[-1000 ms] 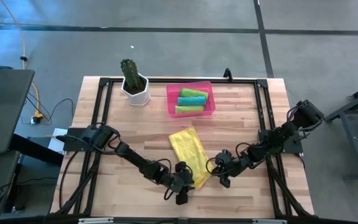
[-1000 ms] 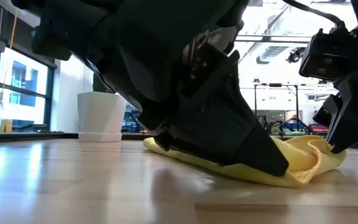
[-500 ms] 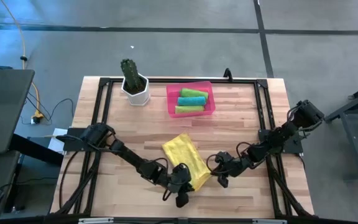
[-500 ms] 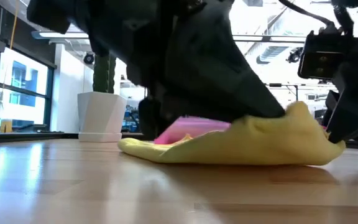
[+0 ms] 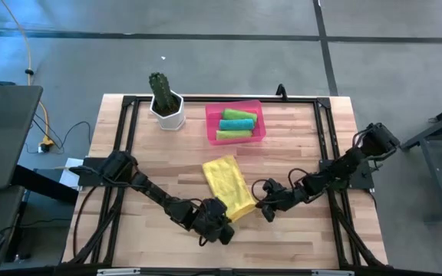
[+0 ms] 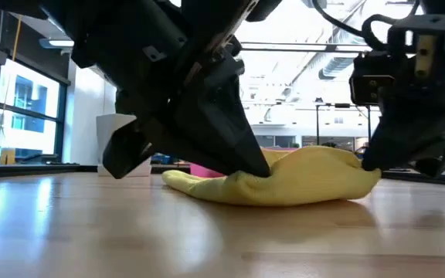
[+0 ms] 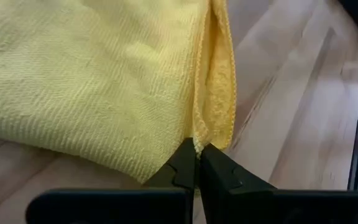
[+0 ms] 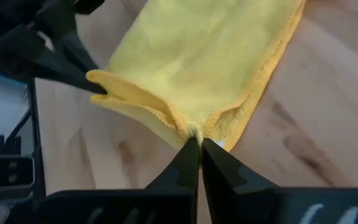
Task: Roll microfiber towels into tight, uniform cylinder then place into a basket
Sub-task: Roll the yellow microfiber cloth
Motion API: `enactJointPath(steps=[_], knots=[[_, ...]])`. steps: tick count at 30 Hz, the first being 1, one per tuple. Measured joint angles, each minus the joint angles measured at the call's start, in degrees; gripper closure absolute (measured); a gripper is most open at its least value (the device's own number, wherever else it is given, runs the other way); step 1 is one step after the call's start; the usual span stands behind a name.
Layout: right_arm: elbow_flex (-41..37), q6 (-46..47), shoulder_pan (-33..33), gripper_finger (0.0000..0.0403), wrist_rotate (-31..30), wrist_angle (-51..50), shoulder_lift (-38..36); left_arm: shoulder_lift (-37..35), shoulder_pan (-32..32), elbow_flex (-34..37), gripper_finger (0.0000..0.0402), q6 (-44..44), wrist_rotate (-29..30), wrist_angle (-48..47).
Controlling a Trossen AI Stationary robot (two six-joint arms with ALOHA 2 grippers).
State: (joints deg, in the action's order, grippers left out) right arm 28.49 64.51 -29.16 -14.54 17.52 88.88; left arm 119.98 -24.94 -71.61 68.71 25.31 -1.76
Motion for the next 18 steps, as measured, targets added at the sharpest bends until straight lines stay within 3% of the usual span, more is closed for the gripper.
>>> enactJointPath(steps=[5,18], knots=[[0.0,-0.29,1.29,0.0402,-0.26,-0.08,-0.01,0.0,-0.58,-0.04,0.0401,4.54,2.98,-2.18],[-0.17,-3.85,1.46,0.0402,-1.93,-0.46,3.94,-0.15,-0.69,-0.07,0.0401,10.27,0.08,-8.69]])
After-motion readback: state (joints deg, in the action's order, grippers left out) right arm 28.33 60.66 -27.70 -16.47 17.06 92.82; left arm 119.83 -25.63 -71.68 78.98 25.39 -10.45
